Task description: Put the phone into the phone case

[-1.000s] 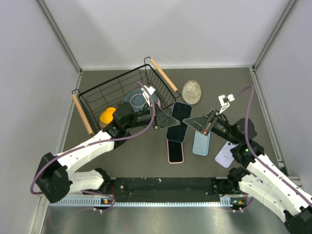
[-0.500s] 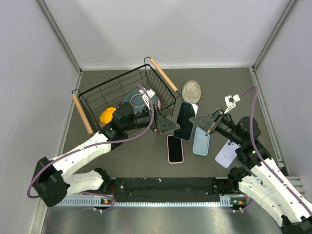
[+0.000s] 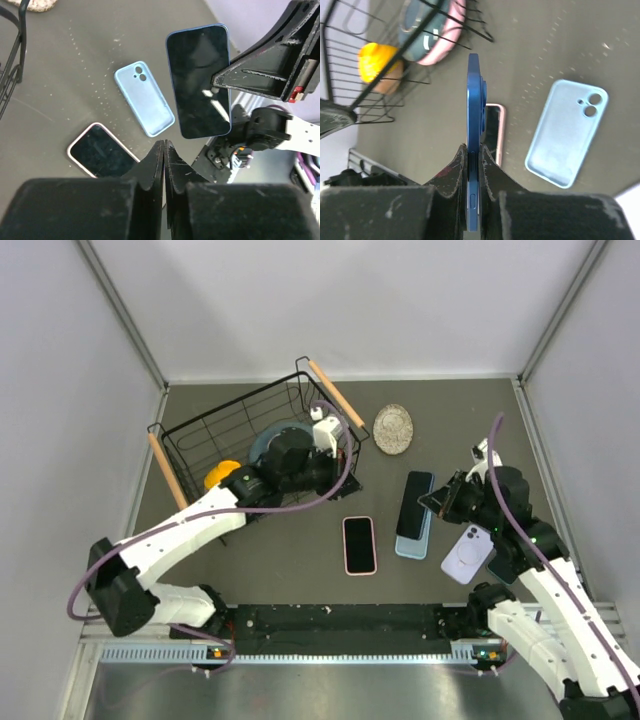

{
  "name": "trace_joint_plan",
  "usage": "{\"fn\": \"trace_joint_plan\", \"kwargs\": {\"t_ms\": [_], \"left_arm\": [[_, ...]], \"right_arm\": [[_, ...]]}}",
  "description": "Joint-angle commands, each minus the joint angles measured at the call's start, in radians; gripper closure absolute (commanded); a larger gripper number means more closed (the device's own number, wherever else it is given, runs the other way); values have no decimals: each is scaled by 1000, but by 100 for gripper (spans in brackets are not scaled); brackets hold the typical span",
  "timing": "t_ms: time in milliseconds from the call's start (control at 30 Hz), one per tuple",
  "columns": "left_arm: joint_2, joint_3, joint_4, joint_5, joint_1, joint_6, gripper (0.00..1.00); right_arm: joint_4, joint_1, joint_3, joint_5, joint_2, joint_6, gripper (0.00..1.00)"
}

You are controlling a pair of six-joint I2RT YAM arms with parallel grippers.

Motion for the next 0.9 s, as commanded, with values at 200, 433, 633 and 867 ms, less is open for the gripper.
{"fn": "trace_joint_plan", "kwargs": {"t_ms": [200, 433, 633, 867], "left_arm": [[283, 222, -209, -249, -107, 111, 100], [388, 256, -120, -252, -127, 41, 100], [481, 285, -76, -254, -132, 2, 100], [558, 311, -50, -251, -138, -34, 100]], "right_arm": [[-27, -162, -94, -116, 133, -75, 100], [6, -257, -138, -202, 194, -130, 100], [62, -291, -151, -241, 297, -151, 100], [174, -306, -163, -276, 407, -122, 100]]}}
